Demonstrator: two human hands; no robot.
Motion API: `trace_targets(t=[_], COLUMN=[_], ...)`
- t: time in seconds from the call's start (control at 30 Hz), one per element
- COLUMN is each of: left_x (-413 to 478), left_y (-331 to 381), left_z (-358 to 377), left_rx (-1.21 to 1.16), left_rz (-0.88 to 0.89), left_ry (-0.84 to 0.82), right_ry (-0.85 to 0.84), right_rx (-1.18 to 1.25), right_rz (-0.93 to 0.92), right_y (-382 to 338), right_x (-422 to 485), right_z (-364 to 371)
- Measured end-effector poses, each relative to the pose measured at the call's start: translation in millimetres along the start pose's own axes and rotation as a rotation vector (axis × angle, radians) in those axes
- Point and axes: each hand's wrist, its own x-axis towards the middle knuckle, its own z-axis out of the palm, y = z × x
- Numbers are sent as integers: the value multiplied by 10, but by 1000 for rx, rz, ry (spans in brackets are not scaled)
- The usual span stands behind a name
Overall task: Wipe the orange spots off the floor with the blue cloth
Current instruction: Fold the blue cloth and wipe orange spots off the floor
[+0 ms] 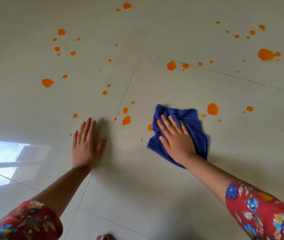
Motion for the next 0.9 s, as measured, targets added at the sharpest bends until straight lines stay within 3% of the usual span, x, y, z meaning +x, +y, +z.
trace_targets(t=[0.13,0.2,0.37,0.5,0.57,0.63,0.73,0.8,0.9], left_x=[1,-50,-71,-85,-76,-88,-147,-222,-320], left_y=[-84,-98,-114,-159,-168,-181,-169,-185,-209], left_z=[-7,22,-4,-26,-23,-18,-8,15,-14], left_rx=[8,14,-37,-68,-111,-144,-182,-208,-246], left_rz=[66,104,91,90,69,33,-51,-115,-188], left_ry=[-32,-45,-22,-28,-6,20,44,35,-6], right_ry=[-114,-117,-139,-220,-250,-233,-227,-368,-562], right_rx=[-72,-103,-162,-169,-128,-69,-68,-106,-199], right_rz=[-355,-398,-128,-296,-281,-93,167,46,-403], right_y=[-89,53,-177,-680,-693,-609,-646,-794,-816], right_x=[-169,-20,671,247,-91,-114,547,901,957], right_z=[-33,-86,-151,-60,-68,-90,-175,-205,-353])
